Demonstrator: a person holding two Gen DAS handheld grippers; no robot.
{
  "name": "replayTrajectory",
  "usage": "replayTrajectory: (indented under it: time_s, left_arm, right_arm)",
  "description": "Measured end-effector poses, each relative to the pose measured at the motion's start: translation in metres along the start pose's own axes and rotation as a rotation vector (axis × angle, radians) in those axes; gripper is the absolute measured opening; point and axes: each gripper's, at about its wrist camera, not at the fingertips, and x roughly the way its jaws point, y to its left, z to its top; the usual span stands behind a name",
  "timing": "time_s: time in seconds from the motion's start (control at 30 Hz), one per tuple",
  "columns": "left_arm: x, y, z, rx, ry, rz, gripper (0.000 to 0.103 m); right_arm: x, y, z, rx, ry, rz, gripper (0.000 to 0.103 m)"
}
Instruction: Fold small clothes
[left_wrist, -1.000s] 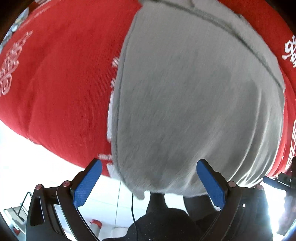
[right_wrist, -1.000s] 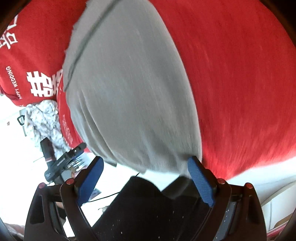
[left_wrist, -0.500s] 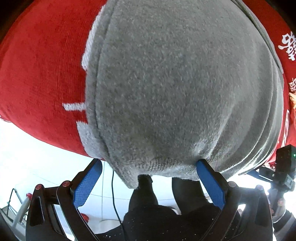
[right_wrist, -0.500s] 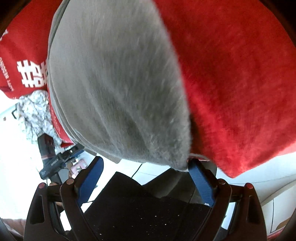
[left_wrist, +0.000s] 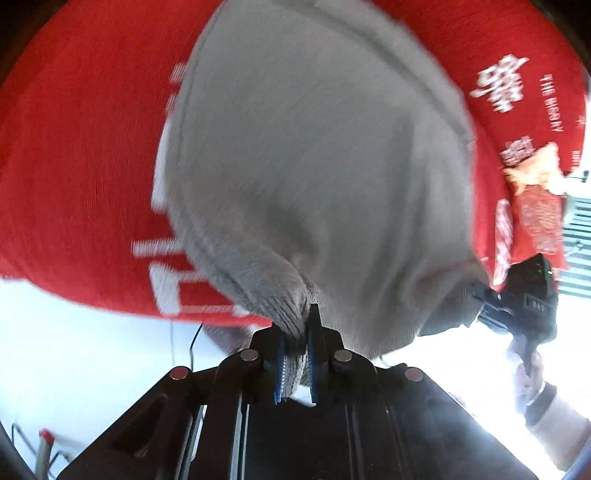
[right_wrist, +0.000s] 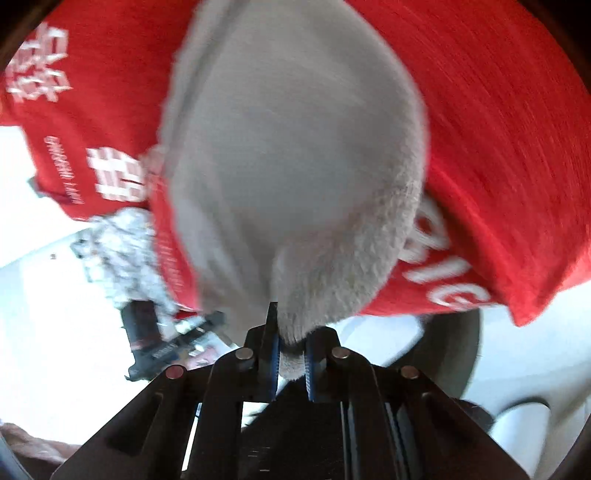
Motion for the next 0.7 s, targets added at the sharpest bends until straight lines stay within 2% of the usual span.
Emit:
replayTrajectory:
  time_s: [0.1,0.23,0.4,0.5,0.57,0.6,0.63,0.7]
  left_arm:
    - [-0.026,-0.015,0.031,0.021,-0.071,-0.028,0.011]
    - [-0.048,-0.024,0.089,0.041,-0.158,-0.032,0.011]
    - [-0.052,-0.035,0.157,0.040,-0.235,0.029,0.011]
    - [-0.052,-0.035,0.188,0.035,-0.222,0.101,0.013]
    - [-0.051,-0.037,0.200,0.028,-0.217,0.155,0.036]
    - [-0.054,-0.039,0.203,0.032,-0.234,0.193,0.064]
    - [-0.059,-0.042,0.207,0.039,-0.266,0.230,0.080]
    - [-0.069,-0.046,0.210,0.059,-0.310,0.269,0.082]
  right_arm:
    - [-0.009,0.030,0.019,-0.025,-0.053,0.077,0.012]
    - [-0.011,0.057,0.065,-0.058,-0.096,0.096,0.012]
    - [-0.014,0.070,0.127,-0.017,-0.166,0.101,0.012]
    - [-0.013,0.070,0.157,0.034,-0.194,0.085,0.012]
    - [-0.011,0.069,0.173,0.062,-0.193,0.067,0.012]
    - [-0.008,0.069,0.180,0.072,-0.188,0.056,0.013]
    - [-0.007,0.069,0.184,0.079,-0.179,0.046,0.013]
    - [-0.003,0.067,0.192,0.096,-0.160,0.024,0.016]
